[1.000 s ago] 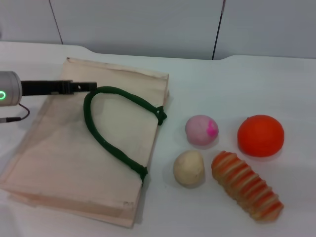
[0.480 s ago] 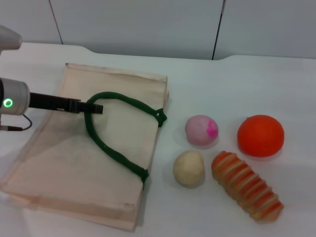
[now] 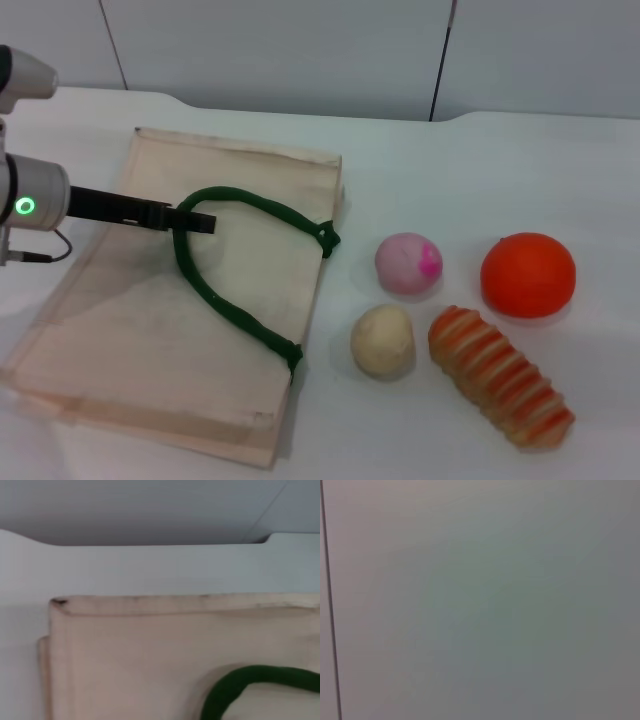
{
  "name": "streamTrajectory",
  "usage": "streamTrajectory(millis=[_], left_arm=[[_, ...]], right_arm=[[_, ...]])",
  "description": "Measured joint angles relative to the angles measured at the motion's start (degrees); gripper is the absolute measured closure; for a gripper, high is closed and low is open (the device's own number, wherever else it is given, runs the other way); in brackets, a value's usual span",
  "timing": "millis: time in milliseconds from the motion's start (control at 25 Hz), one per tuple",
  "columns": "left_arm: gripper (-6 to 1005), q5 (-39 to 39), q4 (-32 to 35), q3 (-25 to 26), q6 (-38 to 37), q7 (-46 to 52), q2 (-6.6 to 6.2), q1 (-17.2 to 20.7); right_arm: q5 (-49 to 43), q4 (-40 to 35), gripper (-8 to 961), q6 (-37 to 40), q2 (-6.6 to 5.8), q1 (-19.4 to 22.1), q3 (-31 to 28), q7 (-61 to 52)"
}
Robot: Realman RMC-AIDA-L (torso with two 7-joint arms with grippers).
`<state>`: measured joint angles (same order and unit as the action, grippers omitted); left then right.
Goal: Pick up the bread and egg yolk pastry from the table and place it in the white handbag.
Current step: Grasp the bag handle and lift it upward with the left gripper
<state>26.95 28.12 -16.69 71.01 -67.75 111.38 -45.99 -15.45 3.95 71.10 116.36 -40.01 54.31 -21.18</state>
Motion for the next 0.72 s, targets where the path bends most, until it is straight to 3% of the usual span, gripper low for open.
streamTrajectory(millis=[720], left_arm=[[139,0.0,-3.0,0.0,-0.4,-1.8,0.05,-2.0]], right_arm=[[0.0,0.0,65,0.0,0.00,-0.1,0.0,0.0]])
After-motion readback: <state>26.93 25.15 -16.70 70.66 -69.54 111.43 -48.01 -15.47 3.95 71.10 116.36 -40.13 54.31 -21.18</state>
